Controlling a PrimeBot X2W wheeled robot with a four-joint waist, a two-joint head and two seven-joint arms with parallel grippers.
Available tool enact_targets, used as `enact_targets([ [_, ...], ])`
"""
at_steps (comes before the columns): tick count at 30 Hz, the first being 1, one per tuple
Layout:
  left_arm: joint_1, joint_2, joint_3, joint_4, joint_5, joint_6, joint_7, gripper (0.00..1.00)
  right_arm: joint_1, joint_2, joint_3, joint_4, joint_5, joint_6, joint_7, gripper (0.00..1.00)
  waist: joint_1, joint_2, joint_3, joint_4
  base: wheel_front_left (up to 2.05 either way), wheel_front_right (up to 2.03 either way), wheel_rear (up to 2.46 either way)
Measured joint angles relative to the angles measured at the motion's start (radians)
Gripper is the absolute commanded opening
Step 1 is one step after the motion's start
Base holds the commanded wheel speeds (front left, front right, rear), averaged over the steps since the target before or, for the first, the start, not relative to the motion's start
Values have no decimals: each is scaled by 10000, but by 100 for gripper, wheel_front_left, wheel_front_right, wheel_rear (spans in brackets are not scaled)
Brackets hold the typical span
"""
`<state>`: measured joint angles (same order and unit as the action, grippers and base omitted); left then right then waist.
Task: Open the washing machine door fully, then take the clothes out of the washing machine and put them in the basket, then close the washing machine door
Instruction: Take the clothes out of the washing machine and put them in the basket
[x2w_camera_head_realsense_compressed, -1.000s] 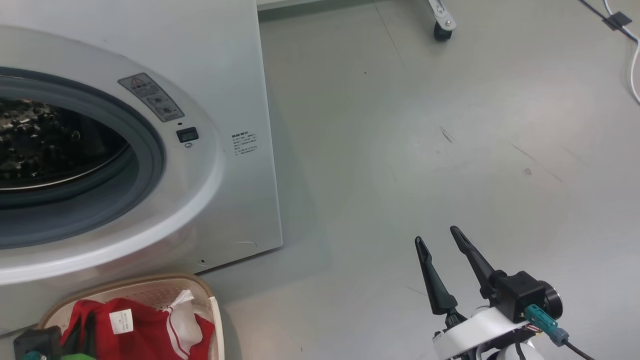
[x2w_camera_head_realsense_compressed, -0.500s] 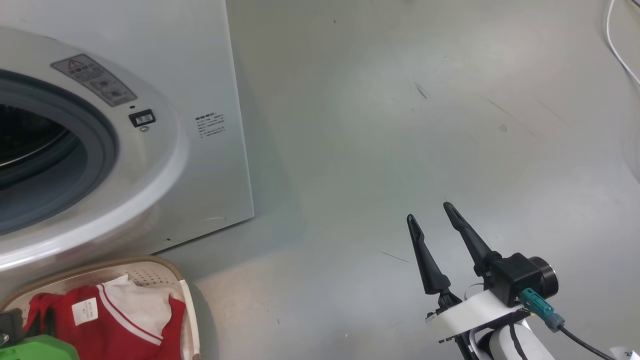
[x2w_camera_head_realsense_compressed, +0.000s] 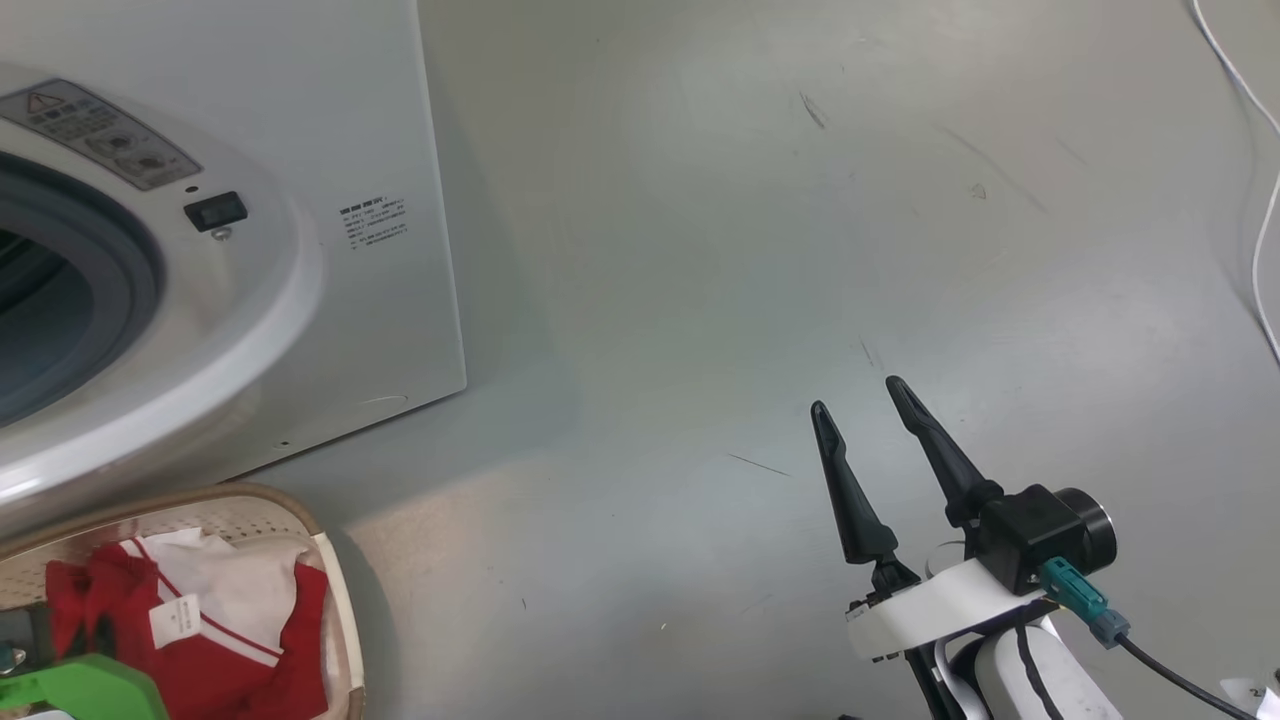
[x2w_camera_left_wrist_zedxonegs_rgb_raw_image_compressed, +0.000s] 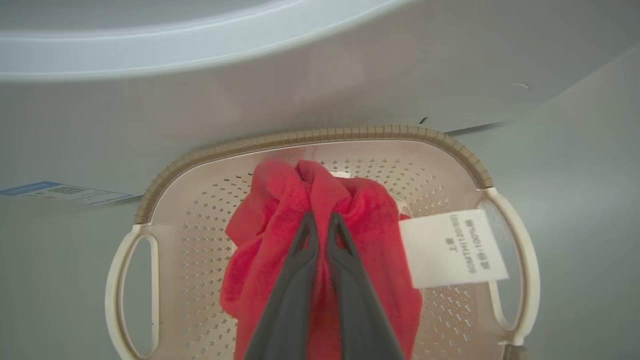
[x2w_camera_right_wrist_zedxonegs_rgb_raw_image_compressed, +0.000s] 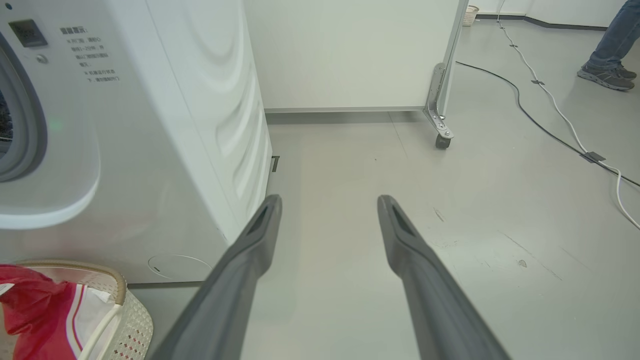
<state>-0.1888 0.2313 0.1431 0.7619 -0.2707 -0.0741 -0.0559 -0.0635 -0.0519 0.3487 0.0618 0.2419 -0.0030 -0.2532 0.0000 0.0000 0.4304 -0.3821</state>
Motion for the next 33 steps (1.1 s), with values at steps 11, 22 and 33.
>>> enact_targets([
  [11,-16,-107,-84,1081,-4,0,-481,0,-117,33,58,2,-56,-98,0,100,0,0,164,-39,0,0,0],
  [22,-430,-117,-217,1670,2,-105,-1060,44,-194,42,94,105,-58,-100,0,100,0,0,90,13,0,0,0],
  [33,-458,-288,-435,2117,146,-184,-1647,100,-200,46,77,339,-56,-98,0,100,0,0,-480,137,0,0,0],
])
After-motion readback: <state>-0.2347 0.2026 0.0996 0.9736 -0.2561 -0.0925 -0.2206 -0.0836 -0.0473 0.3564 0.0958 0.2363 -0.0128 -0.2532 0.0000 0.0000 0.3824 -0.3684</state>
